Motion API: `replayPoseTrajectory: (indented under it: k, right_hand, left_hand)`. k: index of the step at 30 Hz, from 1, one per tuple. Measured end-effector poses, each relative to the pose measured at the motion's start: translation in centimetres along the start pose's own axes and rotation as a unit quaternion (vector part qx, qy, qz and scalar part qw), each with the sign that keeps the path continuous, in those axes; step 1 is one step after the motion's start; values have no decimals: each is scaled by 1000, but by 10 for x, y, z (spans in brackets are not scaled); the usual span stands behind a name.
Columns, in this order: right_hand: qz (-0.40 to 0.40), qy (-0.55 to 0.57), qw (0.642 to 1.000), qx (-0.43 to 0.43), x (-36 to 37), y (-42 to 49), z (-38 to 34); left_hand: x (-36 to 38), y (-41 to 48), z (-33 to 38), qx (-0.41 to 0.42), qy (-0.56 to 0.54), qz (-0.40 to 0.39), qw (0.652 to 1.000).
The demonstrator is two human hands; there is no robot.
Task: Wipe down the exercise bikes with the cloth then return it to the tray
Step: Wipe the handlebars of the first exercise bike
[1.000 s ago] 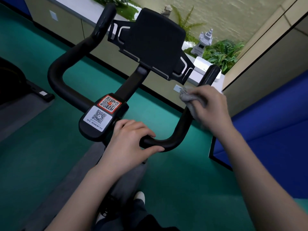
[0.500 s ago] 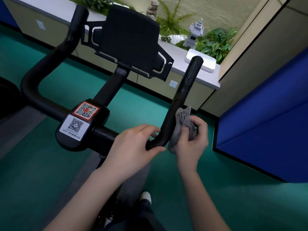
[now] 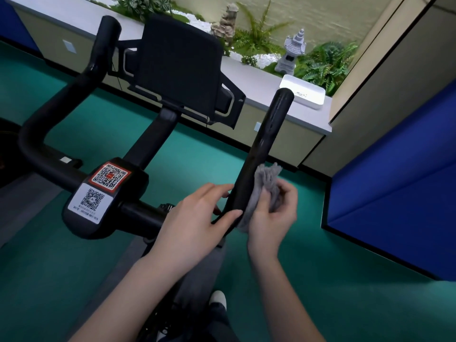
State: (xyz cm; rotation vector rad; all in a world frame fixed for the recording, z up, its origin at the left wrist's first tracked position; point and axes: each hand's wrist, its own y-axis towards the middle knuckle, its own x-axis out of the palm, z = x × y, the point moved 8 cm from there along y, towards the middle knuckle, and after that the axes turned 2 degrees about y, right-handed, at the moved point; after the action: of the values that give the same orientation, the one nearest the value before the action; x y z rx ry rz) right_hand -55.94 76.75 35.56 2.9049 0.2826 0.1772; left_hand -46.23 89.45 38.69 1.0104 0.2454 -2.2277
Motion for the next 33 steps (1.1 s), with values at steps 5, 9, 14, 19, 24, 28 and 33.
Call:
replayPoseTrajectory:
  k: [5, 9, 14, 19, 24, 28, 33]
  right_hand:
    - [17, 33, 999, 35, 9, 37, 7]
    - [18, 101, 981, 166, -4, 13, 37]
    - [-78, 147, 935, 312, 1, -39, 53]
    - [-146, 189, 897, 372, 9, -66, 53]
    - [-175, 193, 883, 391, 17, -50, 51]
    - [-141, 168, 898, 382, 18, -3, 48]
    - [-123, 143, 914, 358, 16, 19, 43]
  left_hand:
    - [3, 7, 6, -22, -11, 25, 999]
    - [3, 9, 7, -25, -21, 45, 998]
    - [1, 6, 6, -9, -24, 38, 999]
    - [-1, 3, 5, 3, -24, 18, 1000]
    - [-1, 3, 5, -1, -36, 20, 999]
    - [-1, 2, 4, 0, -34, 24, 999]
    - [-1, 2, 5, 1, -32, 29, 999]
